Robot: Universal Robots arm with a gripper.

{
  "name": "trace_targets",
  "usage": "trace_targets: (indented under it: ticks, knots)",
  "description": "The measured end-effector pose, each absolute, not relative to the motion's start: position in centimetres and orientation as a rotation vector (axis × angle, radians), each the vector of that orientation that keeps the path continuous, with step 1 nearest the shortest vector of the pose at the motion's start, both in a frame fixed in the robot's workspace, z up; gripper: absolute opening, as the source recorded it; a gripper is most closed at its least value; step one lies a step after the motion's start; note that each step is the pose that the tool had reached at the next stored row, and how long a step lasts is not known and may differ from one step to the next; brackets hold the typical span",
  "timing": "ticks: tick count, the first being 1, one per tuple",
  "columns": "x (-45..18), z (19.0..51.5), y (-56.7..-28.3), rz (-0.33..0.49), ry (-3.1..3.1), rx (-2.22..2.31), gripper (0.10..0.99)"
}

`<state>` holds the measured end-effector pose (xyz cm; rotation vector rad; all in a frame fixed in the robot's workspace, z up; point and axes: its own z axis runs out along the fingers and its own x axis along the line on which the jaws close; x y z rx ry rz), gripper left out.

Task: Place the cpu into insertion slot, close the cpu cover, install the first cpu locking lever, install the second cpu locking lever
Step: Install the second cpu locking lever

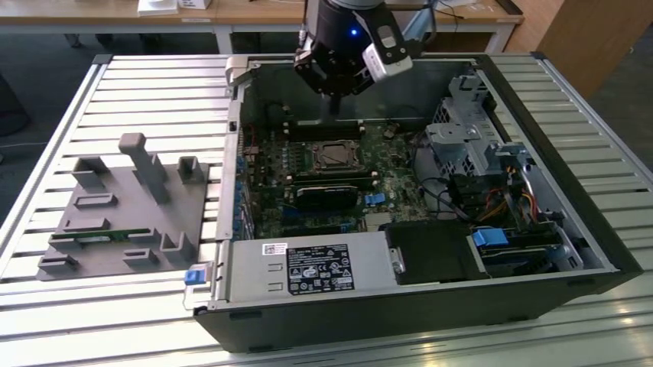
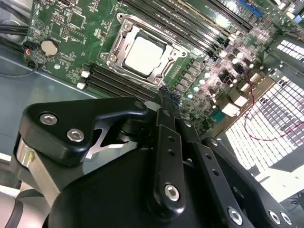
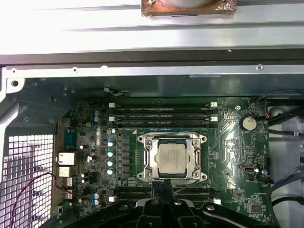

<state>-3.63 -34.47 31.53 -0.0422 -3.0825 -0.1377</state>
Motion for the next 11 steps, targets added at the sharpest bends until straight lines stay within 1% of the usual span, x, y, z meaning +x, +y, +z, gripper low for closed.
trace_targets:
  ticks: [11]
  knots:
    - [-3.63,32.61,-34.47,-0.138,-3.083,-0.042,0.106]
